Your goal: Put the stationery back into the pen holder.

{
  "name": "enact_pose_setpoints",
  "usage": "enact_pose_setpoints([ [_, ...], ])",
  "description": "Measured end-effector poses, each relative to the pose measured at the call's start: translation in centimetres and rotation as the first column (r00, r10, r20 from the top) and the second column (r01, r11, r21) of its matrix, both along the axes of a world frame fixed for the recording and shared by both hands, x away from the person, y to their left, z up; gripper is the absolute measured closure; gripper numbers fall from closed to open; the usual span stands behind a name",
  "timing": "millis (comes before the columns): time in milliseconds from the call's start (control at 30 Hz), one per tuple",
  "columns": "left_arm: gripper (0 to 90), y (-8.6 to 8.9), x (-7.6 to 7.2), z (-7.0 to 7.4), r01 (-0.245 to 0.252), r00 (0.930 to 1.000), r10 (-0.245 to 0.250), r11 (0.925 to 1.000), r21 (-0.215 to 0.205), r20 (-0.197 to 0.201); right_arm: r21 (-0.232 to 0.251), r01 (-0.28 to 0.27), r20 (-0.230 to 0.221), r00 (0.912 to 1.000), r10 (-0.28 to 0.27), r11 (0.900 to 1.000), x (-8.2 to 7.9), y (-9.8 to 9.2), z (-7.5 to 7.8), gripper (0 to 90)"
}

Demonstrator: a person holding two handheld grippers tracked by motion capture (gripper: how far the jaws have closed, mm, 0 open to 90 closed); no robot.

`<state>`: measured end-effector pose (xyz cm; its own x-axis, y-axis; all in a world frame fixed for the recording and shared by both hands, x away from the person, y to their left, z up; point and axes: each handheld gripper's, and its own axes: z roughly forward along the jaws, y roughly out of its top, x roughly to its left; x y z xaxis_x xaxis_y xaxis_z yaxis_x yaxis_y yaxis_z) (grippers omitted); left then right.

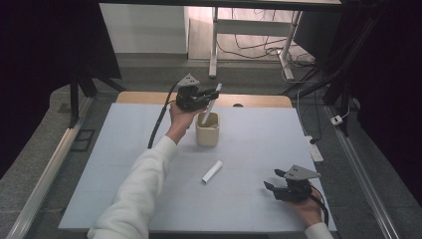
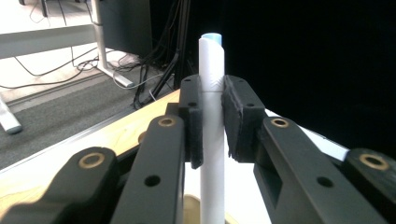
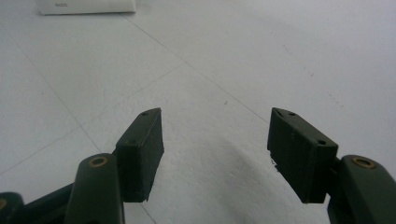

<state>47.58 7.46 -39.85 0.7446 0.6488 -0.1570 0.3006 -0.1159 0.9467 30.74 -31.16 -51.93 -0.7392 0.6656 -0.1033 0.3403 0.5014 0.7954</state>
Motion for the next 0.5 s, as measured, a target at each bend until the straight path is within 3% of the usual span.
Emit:
enact_pose_setpoints([
  [33,73.5,0.0,0.0,-0.1,-0.004,1.0,0.004,1.0,0.003,0.001,-0.001,0.0,0.001,1.0,0.0,1.0,0.0,0.0,0.0,35.3],
  [133,52.5,-0.1,-0.1,-0.2,-0.011,0.9999,0.011,0.9995,0.029,-0.005,-0.002,0.004,0.0,1.0,-0.004,1.0,-0.1,0.0,0.0,35.4],
  [267,46.4,0.2,-0.6,-0.3,0.012,0.9998,-0.011,0.9995,0.028,-0.018,-0.002,0.002,0.002,1.0,-0.002,1.0,-0.1,0.0,0.1,35.4],
  [500,45.3,0.5,-1.7,-0.6,0.05,0.9979,-0.045,0.993,0.107,-0.046,0.005,-0.005,0.006,1.0,0.005,1.0,-0.1,0.0,0.0,35.4],
])
